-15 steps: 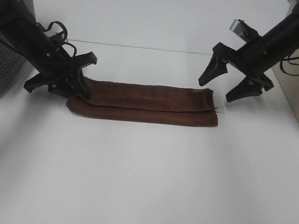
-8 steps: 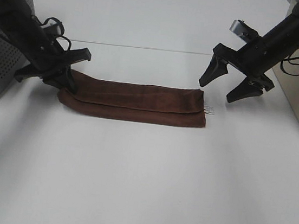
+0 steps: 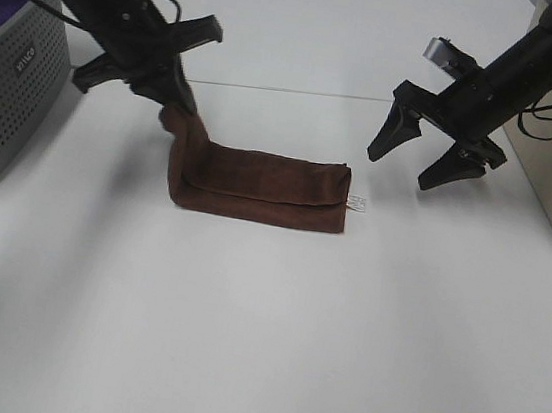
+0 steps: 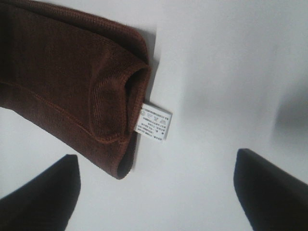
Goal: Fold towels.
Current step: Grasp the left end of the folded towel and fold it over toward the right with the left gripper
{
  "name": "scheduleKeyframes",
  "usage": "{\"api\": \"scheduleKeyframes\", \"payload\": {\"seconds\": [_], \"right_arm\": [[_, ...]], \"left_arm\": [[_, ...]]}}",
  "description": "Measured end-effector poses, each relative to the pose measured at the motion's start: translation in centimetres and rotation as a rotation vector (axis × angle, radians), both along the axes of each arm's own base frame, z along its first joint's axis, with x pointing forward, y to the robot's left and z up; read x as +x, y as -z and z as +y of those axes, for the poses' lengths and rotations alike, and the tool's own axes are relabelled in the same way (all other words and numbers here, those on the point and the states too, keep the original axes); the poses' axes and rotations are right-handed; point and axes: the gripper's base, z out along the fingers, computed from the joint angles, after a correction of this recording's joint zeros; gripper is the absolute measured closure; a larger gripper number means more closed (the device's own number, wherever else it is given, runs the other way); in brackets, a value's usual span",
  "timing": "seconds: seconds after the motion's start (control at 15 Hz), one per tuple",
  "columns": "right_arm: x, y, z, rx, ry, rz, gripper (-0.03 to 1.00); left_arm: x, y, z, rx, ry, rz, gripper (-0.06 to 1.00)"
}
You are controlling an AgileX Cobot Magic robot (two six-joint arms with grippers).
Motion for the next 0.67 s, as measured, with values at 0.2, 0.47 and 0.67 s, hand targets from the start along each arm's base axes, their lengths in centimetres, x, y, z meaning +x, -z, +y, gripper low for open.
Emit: {"api": "scheduleKeyframes", "payload": {"seconds": [0.2, 0.47, 0.67], "right_arm": [[0.0, 0.0, 0.0, -0.003, -0.001, 0.0, 0.15], [0.0, 0.0, 0.0, -0.006, -0.003, 0.0, 0.15], [0.0, 0.0, -0.1, -0.007, -0.003, -0.003, 0.15]], "left_arm": [[-0.3, 0.2, -5.0, -0.074, 0.046, -0.03, 0.93], [0.6, 3.7, -9.2, -0.107, 0.063, 0.026, 0.91], [0.8, 4.8, -10.4, -0.12, 0.079, 0.07, 0.73]]}}
